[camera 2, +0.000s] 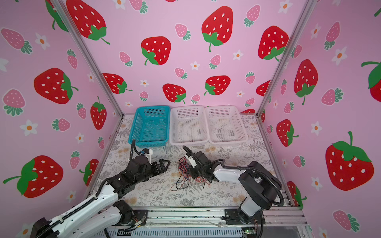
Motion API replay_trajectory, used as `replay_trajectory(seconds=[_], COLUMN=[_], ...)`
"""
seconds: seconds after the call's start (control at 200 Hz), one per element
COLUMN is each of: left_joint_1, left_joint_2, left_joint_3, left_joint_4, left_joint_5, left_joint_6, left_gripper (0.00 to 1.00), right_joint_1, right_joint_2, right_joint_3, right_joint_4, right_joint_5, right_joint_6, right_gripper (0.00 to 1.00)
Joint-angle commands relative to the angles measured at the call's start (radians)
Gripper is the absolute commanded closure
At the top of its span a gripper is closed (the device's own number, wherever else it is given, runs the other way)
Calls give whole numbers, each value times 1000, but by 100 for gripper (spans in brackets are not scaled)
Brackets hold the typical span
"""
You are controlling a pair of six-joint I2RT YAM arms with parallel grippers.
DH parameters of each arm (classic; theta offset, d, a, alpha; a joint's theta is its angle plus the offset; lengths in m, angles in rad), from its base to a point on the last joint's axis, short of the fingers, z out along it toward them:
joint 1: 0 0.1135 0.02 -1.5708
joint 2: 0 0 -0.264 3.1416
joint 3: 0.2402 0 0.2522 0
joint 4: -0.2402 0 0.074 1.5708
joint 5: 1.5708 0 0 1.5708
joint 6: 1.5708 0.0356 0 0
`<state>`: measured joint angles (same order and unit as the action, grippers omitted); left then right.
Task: Untangle the cables
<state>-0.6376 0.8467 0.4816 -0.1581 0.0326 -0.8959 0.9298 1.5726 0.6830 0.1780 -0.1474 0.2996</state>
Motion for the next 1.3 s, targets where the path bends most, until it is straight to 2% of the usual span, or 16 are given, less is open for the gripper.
replay_trajectory(seconds=[0.0,0.1,0.19,0.37,0.475,0.75,0.82,0.89,0.97,1.005,1.145,1.295], left_joint_1=[-50,-76,-88,-104,-120,-190,-200,-207,-215,-218,-228,-229], left_joint_2=[16,11,-9,-63,-76,-54,-47,-38,-21,-12,0,-45], left_joint_3=[-33,-72,-108,-202,-237,-233,-241,-242,-242,-242,-226,-199], left_joint_4=[107,177,240,372,447,543,580,599,616,630,636,553], left_joint_5=[-20,0,24,62,90,133,130,128,129,133,153,137], left_joint_6=[-50,-62,-77,-140,-171,-166,-173,-176,-176,-176,-160,-131], left_gripper=[1,0,3,24,27,32,40,46,48,52,66,85], right_joint_1=[11,12,12,12,11,11,11,11,11,11,11,12], right_joint_2=[-37,-68,-90,-151,-195,-249,-256,-255,-255,-256,-259,-265], right_joint_3=[-36,-66,-88,-140,-183,-222,-229,-228,-233,-232,-230,-213], right_joint_4=[55,106,155,252,338,414,426,433,449,448,426,359], right_joint_5=[-64,-114,-166,-234,-301,-389,-405,-422,-440,-440,-409,-333], right_joint_6=[-11,-5,4,30,56,76,79,85,93,93,88,69], right_gripper=[90,100,100,100,100,100,100,100,100,100,100,100])
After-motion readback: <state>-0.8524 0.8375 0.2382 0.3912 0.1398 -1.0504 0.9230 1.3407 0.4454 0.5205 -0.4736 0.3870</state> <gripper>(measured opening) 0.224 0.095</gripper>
